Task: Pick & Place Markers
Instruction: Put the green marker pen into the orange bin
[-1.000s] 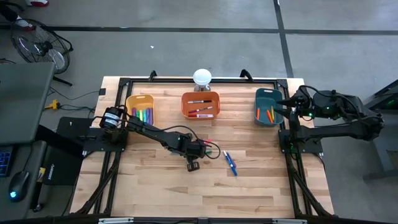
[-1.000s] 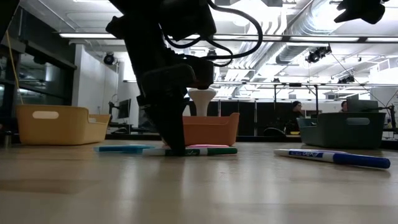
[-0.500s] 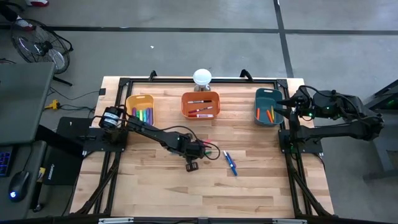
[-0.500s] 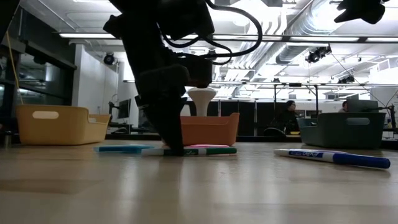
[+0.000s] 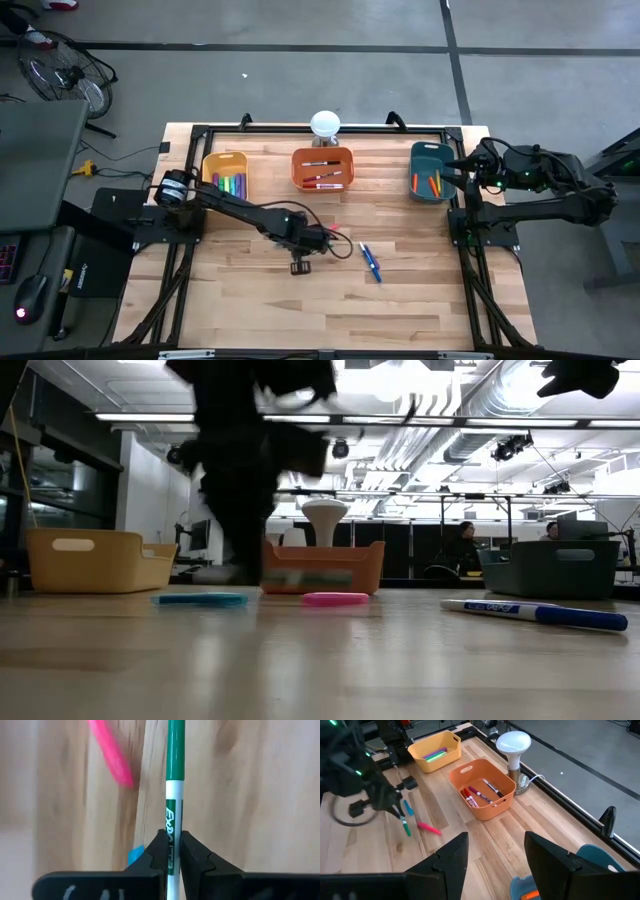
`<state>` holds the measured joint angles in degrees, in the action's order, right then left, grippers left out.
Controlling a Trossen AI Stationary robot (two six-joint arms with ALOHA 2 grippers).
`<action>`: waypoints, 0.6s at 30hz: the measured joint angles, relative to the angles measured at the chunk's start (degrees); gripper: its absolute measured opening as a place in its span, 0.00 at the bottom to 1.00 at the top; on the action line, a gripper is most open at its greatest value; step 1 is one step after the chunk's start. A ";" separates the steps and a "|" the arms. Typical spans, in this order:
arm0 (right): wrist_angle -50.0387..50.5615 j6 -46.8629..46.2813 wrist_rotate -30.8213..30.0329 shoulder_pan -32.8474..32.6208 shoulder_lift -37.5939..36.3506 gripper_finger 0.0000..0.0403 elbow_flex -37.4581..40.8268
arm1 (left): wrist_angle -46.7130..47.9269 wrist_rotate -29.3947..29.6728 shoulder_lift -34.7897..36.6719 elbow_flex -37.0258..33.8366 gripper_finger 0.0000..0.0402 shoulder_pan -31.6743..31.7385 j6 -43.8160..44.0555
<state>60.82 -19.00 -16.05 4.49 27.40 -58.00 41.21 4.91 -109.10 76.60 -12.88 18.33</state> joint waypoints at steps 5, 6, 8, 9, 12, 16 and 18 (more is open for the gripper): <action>0.00 0.00 -0.02 -0.02 0.00 0.45 0.00 | 5.85 6.56 0.04 7.65 0.04 0.15 -4.44; 0.00 0.00 -0.03 -0.01 0.00 0.45 0.00 | 7.71 9.12 0.08 9.12 0.04 0.52 -5.06; 0.00 0.00 -0.04 -0.01 0.00 0.45 0.00 | 11.63 12.70 0.11 11.38 0.04 1.44 -5.23; 0.00 0.00 -0.03 -0.01 0.00 0.45 0.00 | 13.22 13.66 0.11 12.19 0.04 2.21 -5.32; 0.00 -0.17 -0.02 0.00 0.00 0.45 0.00 | 15.15 15.07 0.11 13.61 0.04 4.56 -6.56; -0.01 -0.39 0.04 0.00 0.00 0.45 0.00 | 15.68 15.88 0.13 13.79 0.04 7.94 -8.78; -0.01 -0.45 0.07 0.00 0.00 0.45 0.00 | 15.87 15.96 0.15 13.79 0.04 9.60 -10.54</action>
<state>60.81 -19.45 -15.98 4.49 27.40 -58.00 57.09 20.86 -108.95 90.39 -3.28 7.79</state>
